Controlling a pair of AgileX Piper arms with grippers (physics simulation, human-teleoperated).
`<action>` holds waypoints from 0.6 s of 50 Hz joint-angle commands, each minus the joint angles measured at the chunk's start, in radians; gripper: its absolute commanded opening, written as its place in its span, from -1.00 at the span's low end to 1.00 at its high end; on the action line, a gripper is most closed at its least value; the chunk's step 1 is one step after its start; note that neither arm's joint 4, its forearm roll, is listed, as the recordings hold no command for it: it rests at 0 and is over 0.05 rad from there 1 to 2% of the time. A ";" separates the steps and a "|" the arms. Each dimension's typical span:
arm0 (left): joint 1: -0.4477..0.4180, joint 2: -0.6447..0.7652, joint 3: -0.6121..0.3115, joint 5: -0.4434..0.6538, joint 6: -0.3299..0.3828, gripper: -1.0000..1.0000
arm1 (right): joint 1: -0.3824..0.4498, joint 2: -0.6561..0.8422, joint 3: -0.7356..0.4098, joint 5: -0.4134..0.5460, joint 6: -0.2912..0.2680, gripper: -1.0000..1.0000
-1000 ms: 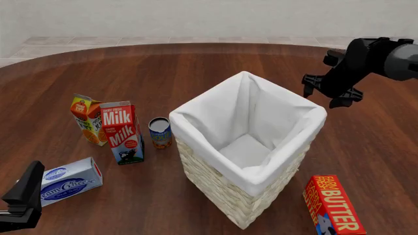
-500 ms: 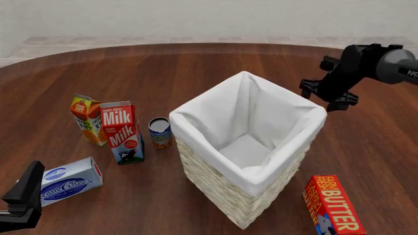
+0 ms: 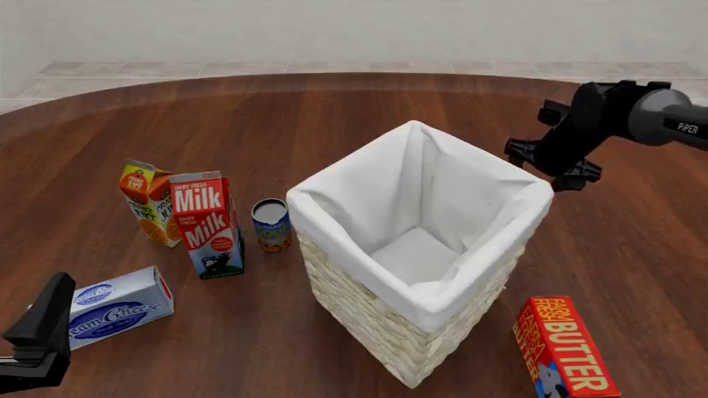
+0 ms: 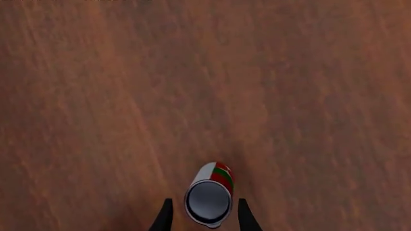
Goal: Pick up the tomato sauce, and put it in the basket.
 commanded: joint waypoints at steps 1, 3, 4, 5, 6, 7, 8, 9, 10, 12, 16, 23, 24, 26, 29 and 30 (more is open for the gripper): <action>-0.001 -0.001 0.001 -0.002 0.003 1.00 | -0.004 0.013 -0.005 -0.005 0.001 1.00; -0.001 -0.001 0.001 -0.002 0.003 1.00 | -0.006 0.017 -0.004 -0.007 -0.002 1.00; -0.001 -0.001 0.001 -0.002 0.003 1.00 | -0.006 0.017 -0.004 -0.007 -0.002 1.00; -0.001 -0.001 0.001 -0.002 0.003 1.00 | -0.009 0.021 -0.005 -0.007 -0.005 1.00; -0.001 -0.001 0.001 -0.002 0.003 1.00 | -0.008 0.022 -0.004 -0.008 -0.006 1.00; -0.001 -0.001 0.001 -0.002 0.003 1.00 | -0.007 0.024 -0.002 -0.010 -0.004 1.00; -0.001 -0.001 0.001 -0.002 0.003 1.00 | -0.004 0.026 -0.001 -0.012 -0.001 1.00; -0.001 -0.001 0.001 -0.003 0.003 1.00 | -0.003 0.028 -0.002 -0.012 -0.002 1.00; -0.001 -0.001 0.001 -0.002 0.003 1.00 | -0.005 0.030 -0.004 -0.011 -0.003 1.00; -0.001 -0.001 0.001 -0.002 0.003 1.00 | -0.007 0.032 -0.006 -0.008 -0.005 1.00; -0.001 -0.001 0.001 -0.002 0.003 1.00 | -0.014 0.038 -0.015 -0.004 -0.012 1.00; -0.001 -0.001 0.001 -0.002 0.003 1.00 | -0.014 0.047 -0.020 -0.005 -0.012 1.00; -0.001 -0.001 0.001 -0.002 0.003 1.00 | -0.014 0.048 -0.020 -0.004 -0.013 1.00; -0.001 -0.001 0.001 -0.002 0.003 1.00 | -0.016 0.051 -0.020 -0.007 -0.014 1.00; -0.001 -0.001 0.001 -0.002 0.003 1.00 | -0.016 0.055 -0.019 -0.008 -0.015 1.00; -0.001 -0.001 0.001 -0.002 0.003 1.00 | -0.016 0.055 -0.019 -0.008 -0.015 1.00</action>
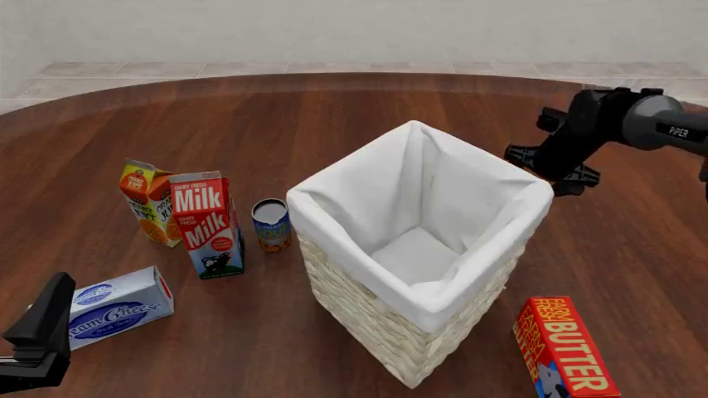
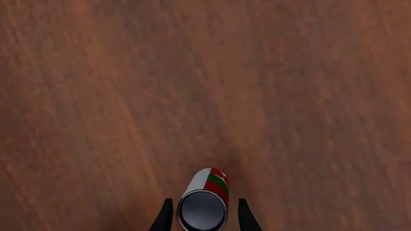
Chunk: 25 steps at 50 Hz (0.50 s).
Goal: Pick up the tomato sauce, and put it in the basket.
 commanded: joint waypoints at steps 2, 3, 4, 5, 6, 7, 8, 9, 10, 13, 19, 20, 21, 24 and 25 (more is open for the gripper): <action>-0.001 -0.001 0.001 -0.002 0.003 1.00 | -0.006 0.015 -0.005 -0.003 -0.004 1.00; -0.001 -0.001 0.001 -0.002 0.003 1.00 | -0.006 0.016 -0.004 -0.005 -0.003 1.00; -0.001 -0.001 0.001 -0.002 0.003 1.00 | -0.005 0.017 -0.004 -0.006 -0.004 1.00; -0.001 -0.001 0.001 -0.002 0.003 1.00 | -0.006 0.018 -0.003 -0.006 -0.004 1.00; -0.001 -0.001 0.001 -0.002 0.003 1.00 | -0.006 0.019 -0.003 -0.006 -0.004 1.00; -0.001 -0.001 0.001 -0.002 0.003 1.00 | -0.005 0.020 -0.003 -0.005 -0.004 1.00; -0.001 -0.001 0.001 -0.002 0.003 1.00 | -0.004 0.021 -0.002 -0.006 -0.002 1.00; -0.001 -0.001 0.001 -0.002 0.003 1.00 | -0.004 0.021 -0.003 -0.006 -0.002 1.00; -0.001 -0.001 0.001 -0.002 0.003 1.00 | -0.004 0.022 -0.002 -0.007 -0.002 1.00; -0.001 -0.001 0.001 -0.002 0.003 1.00 | -0.006 0.025 0.002 -0.008 -0.004 1.00; -0.001 -0.001 0.001 -0.002 0.003 1.00 | -0.004 0.027 0.004 -0.006 -0.001 1.00; -0.001 -0.001 0.001 -0.002 0.003 1.00 | -0.005 0.027 0.002 -0.005 -0.002 1.00; -0.001 -0.001 0.001 -0.002 0.003 1.00 | -0.005 0.027 0.001 -0.004 -0.003 1.00; -0.001 -0.001 0.001 -0.002 0.003 1.00 | -0.007 0.027 0.002 -0.004 -0.003 1.00; -0.001 -0.001 0.001 -0.002 0.003 1.00 | -0.008 0.028 0.001 -0.003 -0.006 1.00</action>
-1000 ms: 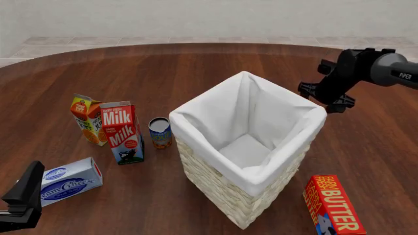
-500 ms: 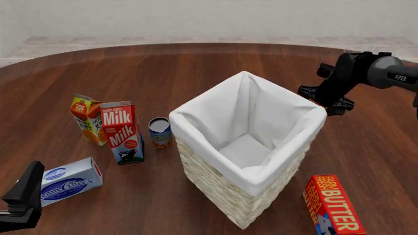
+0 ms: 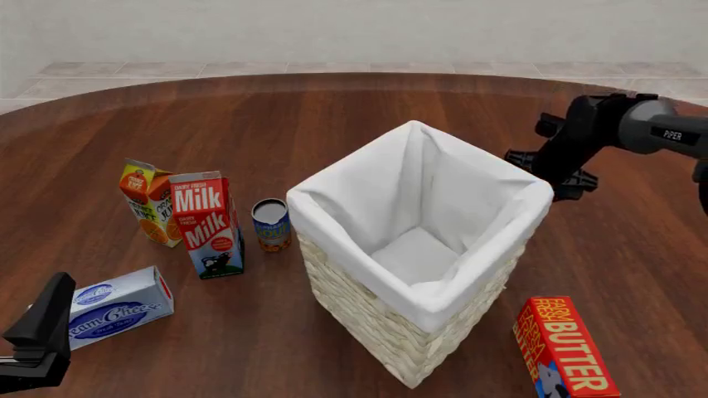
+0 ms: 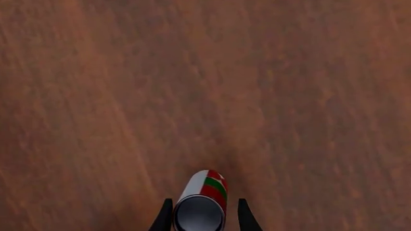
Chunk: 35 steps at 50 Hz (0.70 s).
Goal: Pick up the tomato sauce, and put it in the basket.
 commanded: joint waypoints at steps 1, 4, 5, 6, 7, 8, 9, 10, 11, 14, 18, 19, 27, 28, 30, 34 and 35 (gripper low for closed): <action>-0.001 -0.001 0.001 -0.002 0.003 1.00 | -0.006 0.006 0.000 0.001 -0.005 1.00; -0.001 -0.001 0.001 -0.002 0.003 1.00 | -0.005 0.007 0.001 0.001 -0.003 1.00; -0.001 -0.001 0.001 -0.002 0.003 1.00 | -0.003 0.010 -0.001 0.000 -0.002 1.00; -0.001 -0.001 0.001 -0.002 0.003 1.00 | -0.002 0.011 -0.001 0.000 -0.001 1.00; -0.001 -0.001 0.001 -0.002 0.003 1.00 | -0.002 0.012 -0.002 -0.001 -0.001 1.00; -0.001 -0.001 0.001 -0.002 0.003 1.00 | -0.003 0.015 -0.005 0.000 -0.003 1.00; -0.001 -0.001 0.001 -0.002 0.003 1.00 | -0.002 0.016 -0.004 0.000 -0.002 1.00; -0.001 -0.001 0.001 -0.002 0.003 1.00 | -0.002 0.017 -0.006 0.000 -0.002 1.00; -0.001 -0.001 0.001 -0.002 0.003 1.00 | -0.002 0.019 -0.008 0.001 -0.003 1.00; -0.001 -0.001 0.001 -0.002 0.003 1.00 | -0.002 0.021 -0.010 0.002 -0.003 1.00; -0.001 -0.001 0.001 -0.002 0.003 1.00 | -0.001 0.027 -0.014 0.001 -0.003 1.00; -0.001 -0.001 0.001 -0.002 0.003 1.00 | -0.001 0.027 -0.014 0.001 -0.003 1.00; -0.001 -0.001 0.001 -0.002 0.003 1.00 | -0.003 0.033 -0.021 0.003 -0.006 1.00; 0.000 -0.001 0.001 -0.002 0.003 1.00 | -0.003 0.032 -0.022 0.005 -0.006 -1.00; -0.001 -0.001 0.001 -0.002 0.003 1.00 | -0.001 0.031 -0.023 0.006 -0.004 -1.00; -0.001 -0.001 0.001 -0.002 0.003 1.00 | 0.000 0.029 -0.028 0.008 -0.005 -1.00; -0.001 -0.001 0.001 -0.002 0.003 1.00 | 0.000 0.029 -0.028 0.008 -0.005 -1.00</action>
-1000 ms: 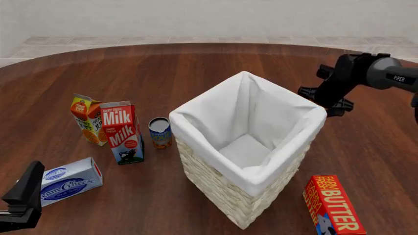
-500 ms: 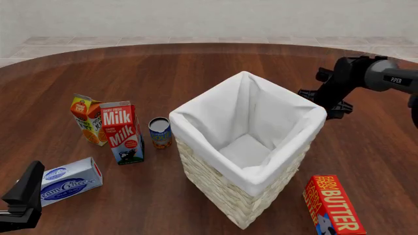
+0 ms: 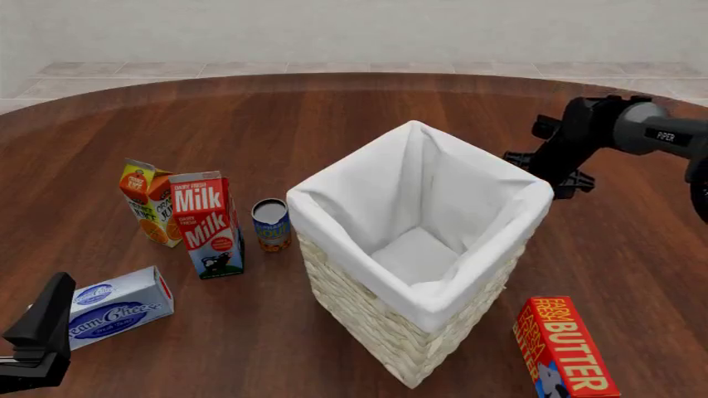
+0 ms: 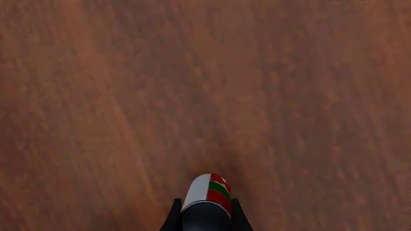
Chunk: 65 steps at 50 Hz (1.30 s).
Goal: Pick up the tomato sauce, and put it in the basket.
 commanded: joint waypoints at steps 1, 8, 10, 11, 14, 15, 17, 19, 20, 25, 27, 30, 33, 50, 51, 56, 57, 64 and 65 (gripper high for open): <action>-0.001 -0.001 0.001 -0.002 0.003 1.00 | -0.003 0.004 -0.007 0.004 0.009 -1.00; -0.001 -0.001 0.001 -0.002 0.003 1.00 | 0.001 -0.004 0.000 0.003 0.011 -1.00; -0.001 -0.001 0.001 -0.002 0.003 1.00 | 0.001 -0.010 0.004 0.004 0.010 -1.00; -0.001 -0.001 0.001 -0.002 0.003 1.00 | 0.001 -0.013 0.004 0.006 0.010 -1.00; -0.001 -0.001 0.001 -0.002 0.003 1.00 | 0.005 -0.029 0.009 0.010 0.012 -1.00; -0.001 -0.001 0.001 -0.002 0.003 1.00 | 0.005 -0.040 0.014 0.013 0.012 -1.00; -0.001 -0.001 0.001 -0.002 0.003 1.00 | 0.005 -0.049 0.019 0.014 0.012 -1.00; -0.001 -0.001 0.001 -0.002 0.003 1.00 | 0.006 -0.065 0.028 0.015 0.013 -1.00; -0.001 -0.001 0.001 -0.002 0.003 1.00 | 0.006 -0.073 0.035 0.015 0.013 -1.00; -0.001 -0.001 0.001 -0.002 0.003 1.00 | 0.001 -0.112 0.060 0.017 0.007 -1.00; -0.001 -0.001 0.001 -0.002 0.003 1.00 | -0.004 -0.119 0.062 0.020 0.002 -1.00; -0.001 -0.001 0.001 -0.002 0.003 1.00 | -0.002 -0.154 0.079 0.026 0.004 -1.00; -0.001 -0.001 0.001 -0.002 0.003 1.00 | -0.002 -0.180 0.091 0.032 0.004 -1.00; -0.001 -0.001 0.001 -0.002 0.003 1.00 | 0.006 -0.328 0.137 0.076 0.005 -1.00; -0.001 -0.001 0.001 -0.002 0.003 1.00 | 0.006 -0.328 0.137 0.076 0.005 -1.00; -0.001 -0.001 0.001 -0.002 0.003 1.00 | 0.012 -0.388 0.158 0.092 0.010 -1.00; -0.001 -0.001 0.001 -0.002 0.003 1.00 | 0.011 -0.398 0.162 0.095 0.008 -1.00; -0.001 -0.001 0.001 -0.002 0.003 1.00 | 0.017 -0.459 0.176 0.112 0.009 -1.00; -0.001 -0.001 0.001 -0.002 0.003 1.00 | 0.014 -0.475 0.174 0.122 0.003 -1.00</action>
